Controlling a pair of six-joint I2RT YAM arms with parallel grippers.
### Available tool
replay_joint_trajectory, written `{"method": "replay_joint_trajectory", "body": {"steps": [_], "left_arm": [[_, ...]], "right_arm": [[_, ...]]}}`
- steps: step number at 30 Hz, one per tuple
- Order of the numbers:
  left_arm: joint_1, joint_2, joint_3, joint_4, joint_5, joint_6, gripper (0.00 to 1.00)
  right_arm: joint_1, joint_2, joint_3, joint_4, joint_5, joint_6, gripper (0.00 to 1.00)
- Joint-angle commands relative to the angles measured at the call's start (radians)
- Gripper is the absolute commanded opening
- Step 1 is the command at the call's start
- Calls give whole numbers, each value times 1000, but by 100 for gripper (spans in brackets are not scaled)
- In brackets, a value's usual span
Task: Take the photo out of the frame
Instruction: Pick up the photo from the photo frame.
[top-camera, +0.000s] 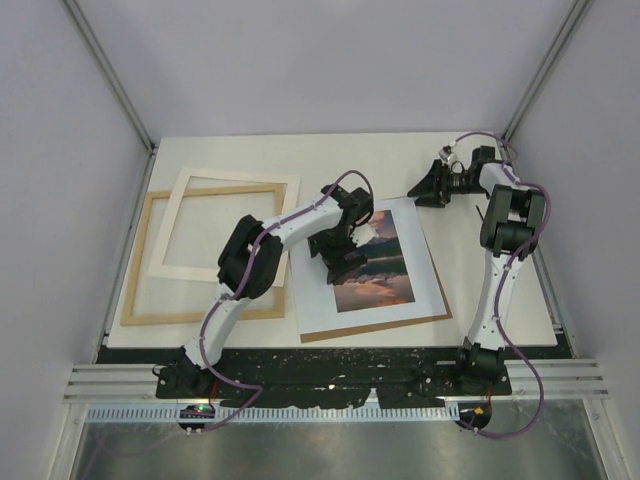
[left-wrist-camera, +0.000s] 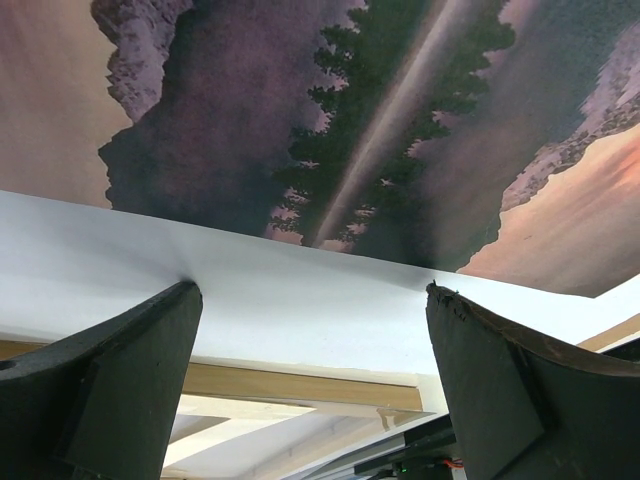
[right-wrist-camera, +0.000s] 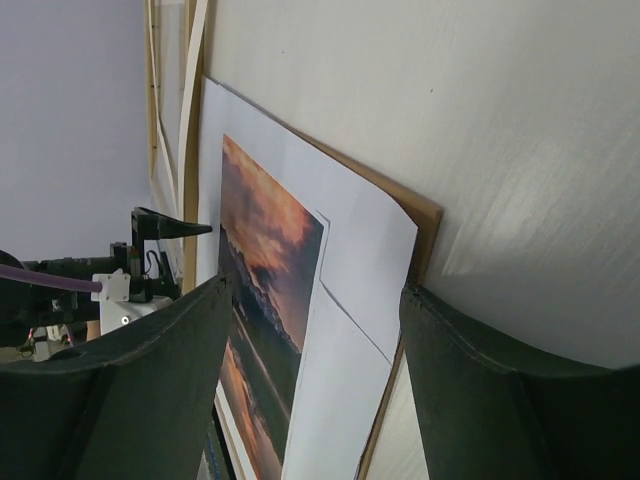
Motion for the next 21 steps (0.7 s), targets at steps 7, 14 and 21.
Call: {"method": "replay_joint_trajectory", "body": {"steps": [7, 14, 21], "left_arm": [[-13, 27, 29, -12, 37, -12, 100], [-14, 25, 30, -12, 40, -14, 100], [-21, 31, 30, -9, 43, -15, 100]], "right_arm": [[3, -104, -10, -8, -121, 31, 71], [5, -87, -41, -39, -103, -48, 64], [6, -30, -18, -212, -81, -246, 59]]}}
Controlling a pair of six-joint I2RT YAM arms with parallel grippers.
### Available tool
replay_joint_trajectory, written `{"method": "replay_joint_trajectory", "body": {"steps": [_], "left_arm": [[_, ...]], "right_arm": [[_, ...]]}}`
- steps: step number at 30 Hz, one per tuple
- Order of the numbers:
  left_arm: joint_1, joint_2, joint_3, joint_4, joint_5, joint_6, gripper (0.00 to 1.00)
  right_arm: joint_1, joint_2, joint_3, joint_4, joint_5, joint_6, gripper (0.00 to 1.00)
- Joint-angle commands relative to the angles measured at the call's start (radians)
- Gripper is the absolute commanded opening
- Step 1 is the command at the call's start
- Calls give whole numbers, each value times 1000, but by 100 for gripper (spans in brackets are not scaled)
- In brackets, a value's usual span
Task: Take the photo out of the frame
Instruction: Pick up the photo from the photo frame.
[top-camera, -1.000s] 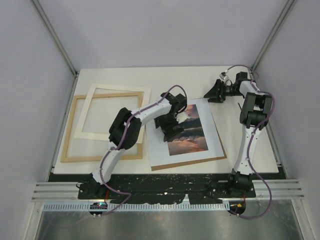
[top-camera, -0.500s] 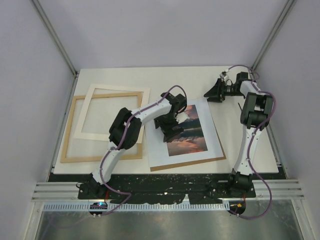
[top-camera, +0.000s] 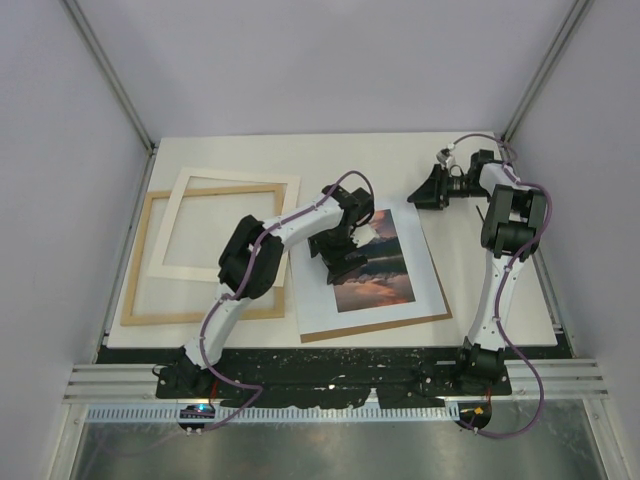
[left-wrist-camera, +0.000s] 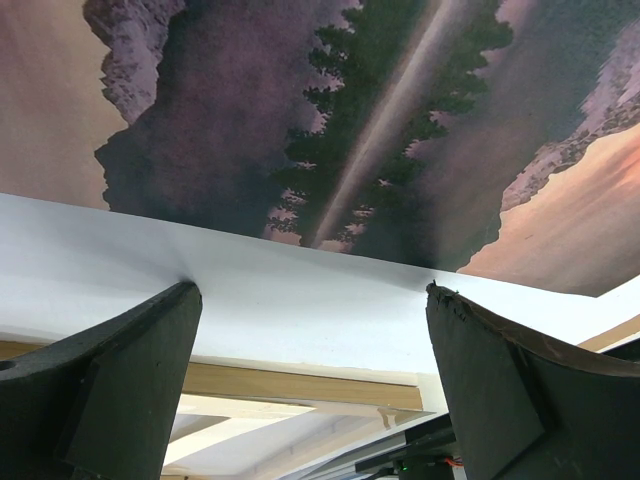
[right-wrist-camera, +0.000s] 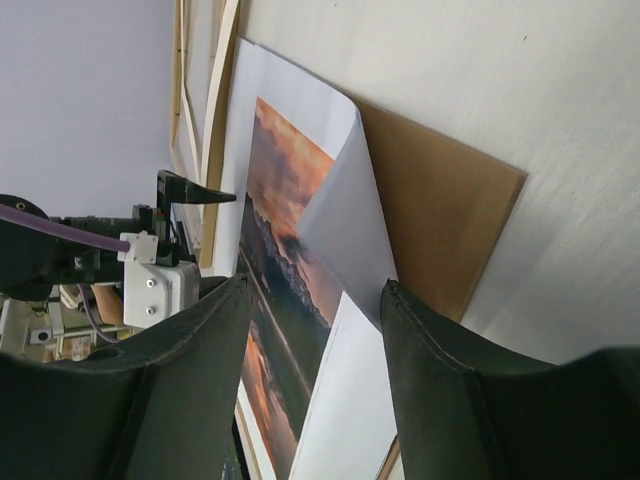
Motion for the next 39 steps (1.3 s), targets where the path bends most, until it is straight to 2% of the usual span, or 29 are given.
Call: {"method": "replay_joint_trajectory", "body": {"steps": [1, 5, 10, 12, 13, 14, 15, 18, 21, 26, 29, 31, 35, 39], "left_arm": [[-16, 26, 26, -4, 45, -17, 100], [-24, 26, 30, -3, 48, -18, 100], [-29, 26, 28, -3, 43, -15, 100], [-30, 26, 28, -3, 39, -15, 100], [-32, 26, 30, -3, 40, -15, 100], [-32, 25, 31, -3, 39, -14, 100], [-32, 23, 33, -3, 37, -12, 100], [-32, 9, 42, -7, 33, -4, 100], [-19, -44, 54, -11, 27, 9, 100], [37, -225, 59, 14, 62, 48, 100], [71, -345, 28, 37, 94, 72, 100], [85, -402, -4, 48, 103, 85, 100], [109, -465, -99, 83, 108, 97, 100], [126, -463, -164, 86, 148, 91, 100]], "right_arm": [[6, 7, 29, -148, -6, -194, 57], [8, 5, 40, -217, 42, -340, 56], [14, 8, 49, -274, 65, -420, 55], [27, 12, 55, -286, 76, -405, 41], [37, 13, 58, -299, 76, -405, 28], [43, 15, 63, -314, 76, -402, 21], [50, 16, 66, -335, 73, -402, 8], [57, 7, 69, -366, 62, -389, 8], [43, -79, 52, -356, 48, -359, 8], [-37, -280, 43, -240, 39, -167, 8], [-71, -375, 68, -228, 40, -113, 8], [-83, -412, 45, -201, 99, -77, 8], [-87, -404, -59, -93, 321, -37, 8], [-95, -318, -96, -30, 543, -131, 8]]}}
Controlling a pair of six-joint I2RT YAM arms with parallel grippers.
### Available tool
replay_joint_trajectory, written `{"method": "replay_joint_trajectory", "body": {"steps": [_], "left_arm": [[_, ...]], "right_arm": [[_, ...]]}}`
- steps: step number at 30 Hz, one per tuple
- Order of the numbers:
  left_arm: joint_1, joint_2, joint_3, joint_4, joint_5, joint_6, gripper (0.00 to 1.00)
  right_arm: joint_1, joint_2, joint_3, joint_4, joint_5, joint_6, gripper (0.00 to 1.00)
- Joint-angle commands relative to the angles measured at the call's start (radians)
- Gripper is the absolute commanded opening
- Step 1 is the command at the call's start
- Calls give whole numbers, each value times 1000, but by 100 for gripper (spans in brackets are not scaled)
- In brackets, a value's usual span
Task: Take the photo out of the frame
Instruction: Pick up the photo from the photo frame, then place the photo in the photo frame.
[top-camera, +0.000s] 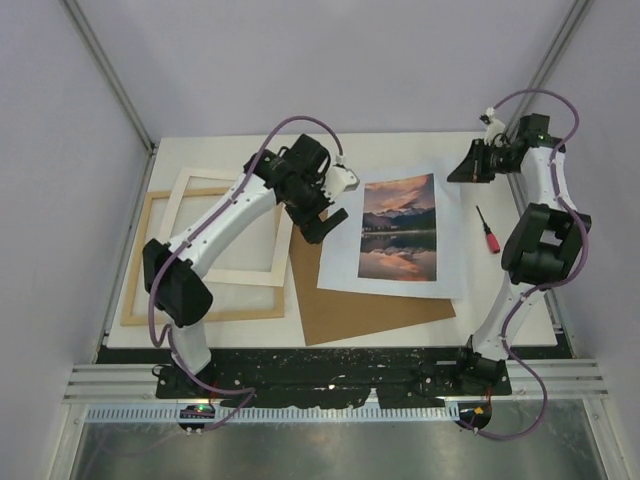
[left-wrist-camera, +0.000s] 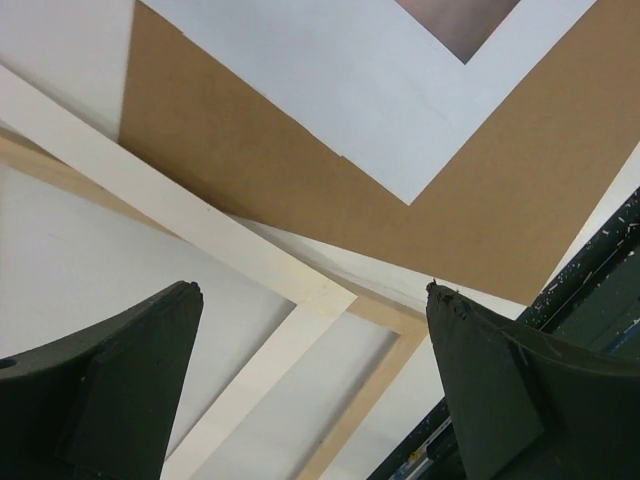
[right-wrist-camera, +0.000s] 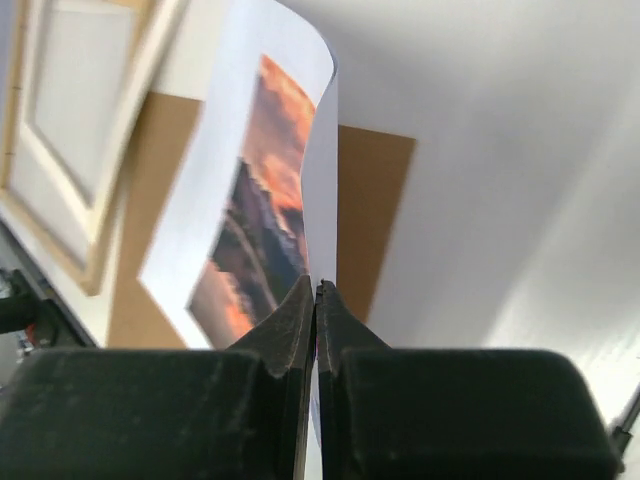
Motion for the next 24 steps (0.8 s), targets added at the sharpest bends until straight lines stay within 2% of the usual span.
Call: {"method": "replay_joint_trajectory", "body": {"steps": [1, 3, 7, 10, 12, 17, 24], "left_arm": [[6, 50, -93, 18, 60, 21, 100], [7, 55, -110, 27, 61, 23, 100], [18, 78, -132, 55, 92, 34, 100], [53, 122, -109, 90, 156, 12, 100], [95, 165, -60, 107, 248, -27, 100], [127, 259, 58, 100, 349, -83, 100], [119, 259, 9, 115, 363, -89, 100]], "right_arm": [[10, 142, -80, 114, 332, -66, 8], [7, 176, -74, 148, 437, -116, 8], [-7, 188, -72, 186, 494, -205, 8], [-4, 136, -133, 271, 546, -273, 8], [10, 107, -179, 331, 593, -322, 8], [30, 56, -305, 466, 612, -403, 8], [86, 23, -380, 567, 594, -428, 8]]}}
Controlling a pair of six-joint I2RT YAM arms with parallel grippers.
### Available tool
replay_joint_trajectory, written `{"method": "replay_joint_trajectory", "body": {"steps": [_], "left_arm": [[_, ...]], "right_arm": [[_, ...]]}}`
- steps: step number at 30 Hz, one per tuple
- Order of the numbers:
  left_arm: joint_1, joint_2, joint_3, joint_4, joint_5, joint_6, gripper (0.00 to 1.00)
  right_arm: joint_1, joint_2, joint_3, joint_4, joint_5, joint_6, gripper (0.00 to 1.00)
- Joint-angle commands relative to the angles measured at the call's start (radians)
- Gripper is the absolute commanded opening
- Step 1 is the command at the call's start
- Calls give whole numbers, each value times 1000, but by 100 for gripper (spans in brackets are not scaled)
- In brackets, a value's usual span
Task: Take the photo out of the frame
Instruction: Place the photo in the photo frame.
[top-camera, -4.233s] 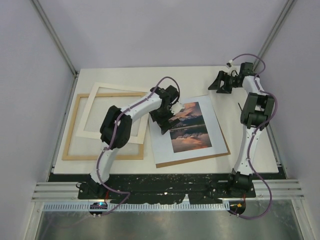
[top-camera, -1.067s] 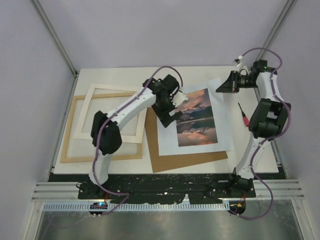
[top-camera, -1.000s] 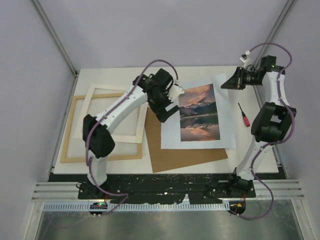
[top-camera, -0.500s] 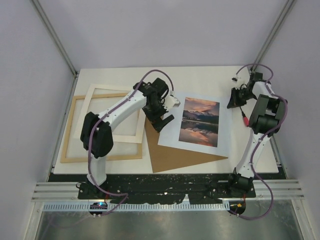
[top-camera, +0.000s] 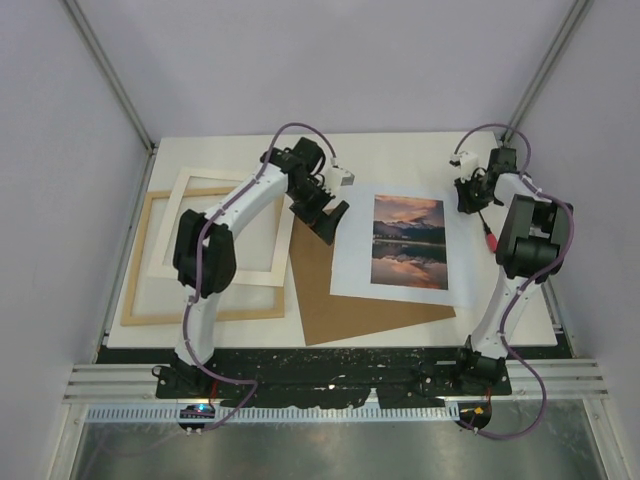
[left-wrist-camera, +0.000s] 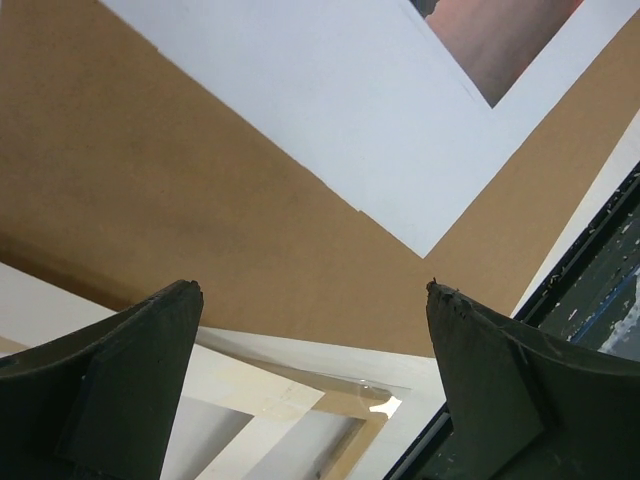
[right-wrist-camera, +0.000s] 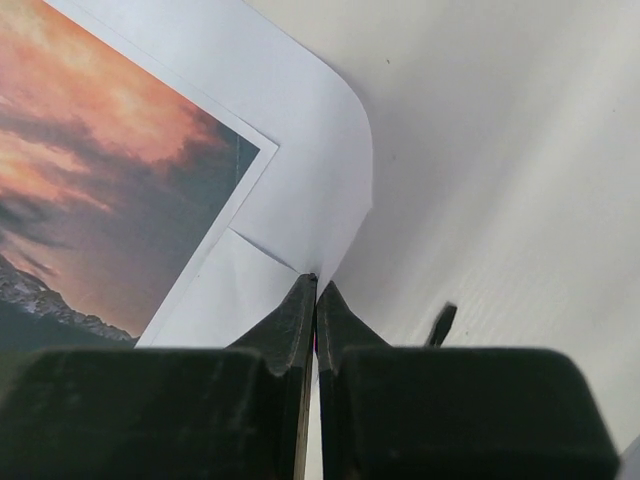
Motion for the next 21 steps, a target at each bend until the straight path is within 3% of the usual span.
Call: {"method": "replay_joint_trajectory", "body": {"steps": [1, 13, 21], "left_arm": [[-20, -20, -25, 27, 46, -15, 100], [-80, -13, -103, 26, -34, 22, 100], [-114, -69, -191, 49, -57, 56, 100]], "right_arm": [[52, -81, -44, 139, 28, -60, 8], [156, -72, -96, 358, 233, -135, 8], [156, -105, -140, 389, 297, -174, 18]]}}
